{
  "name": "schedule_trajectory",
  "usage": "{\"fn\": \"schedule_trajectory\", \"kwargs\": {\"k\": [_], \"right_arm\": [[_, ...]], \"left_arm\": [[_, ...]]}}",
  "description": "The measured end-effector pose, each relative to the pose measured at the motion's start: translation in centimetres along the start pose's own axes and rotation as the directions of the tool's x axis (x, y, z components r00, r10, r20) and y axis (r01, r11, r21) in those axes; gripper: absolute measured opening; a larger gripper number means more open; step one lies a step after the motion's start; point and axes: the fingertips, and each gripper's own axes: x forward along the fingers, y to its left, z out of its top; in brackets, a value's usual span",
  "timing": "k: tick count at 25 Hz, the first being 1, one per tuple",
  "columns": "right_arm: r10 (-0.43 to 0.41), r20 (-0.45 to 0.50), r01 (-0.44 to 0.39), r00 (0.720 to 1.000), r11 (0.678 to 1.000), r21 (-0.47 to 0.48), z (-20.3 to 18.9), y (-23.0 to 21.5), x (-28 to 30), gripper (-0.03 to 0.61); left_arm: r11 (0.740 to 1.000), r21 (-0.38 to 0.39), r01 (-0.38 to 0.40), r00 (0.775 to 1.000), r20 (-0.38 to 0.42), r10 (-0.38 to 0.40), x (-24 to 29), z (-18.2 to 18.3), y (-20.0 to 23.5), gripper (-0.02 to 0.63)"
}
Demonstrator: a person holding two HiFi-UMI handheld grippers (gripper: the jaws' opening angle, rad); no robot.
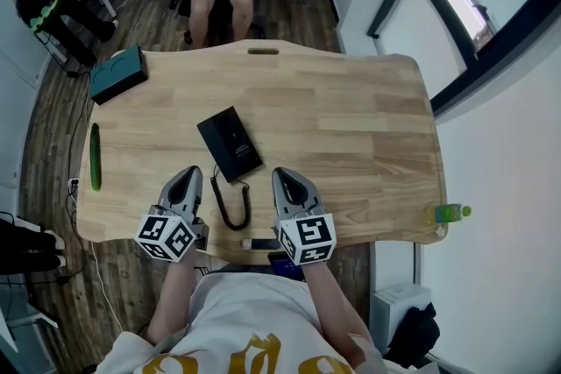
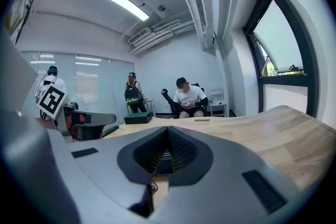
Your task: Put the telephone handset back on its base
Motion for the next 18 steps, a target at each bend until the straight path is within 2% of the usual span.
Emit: {"fn": "schedule_trajectory", "kwargs": {"k": [10, 14, 18], "right_arm": [[-0.03, -0.001, 0.03, 1.0, 1.0, 0.0, -0.1, -1.0, -0.6, 0.005], [-0.041, -0.01, 0.041, 0.999, 0.999, 0.007, -0.5, -1.2, -0.9, 0.005], [-0.047, -0.013, 0.048, 0.999, 0.999, 0.009, -0.8, -1.4, -1.2, 0.005]], "left_arm": [[0.999, -0.013, 0.031, 1.0, 0.005, -0.031, 0.6, 0.3, -0.6, 0.003], [0.998, -0.046, 0.033, 0.999, 0.007, -0.032, 0.5, 0.0, -0.4, 0.003], [1.0, -0.018, 0.011, 1.0, -0.023, -0.012, 0.6, -0.5, -0.1, 0.003]]}}
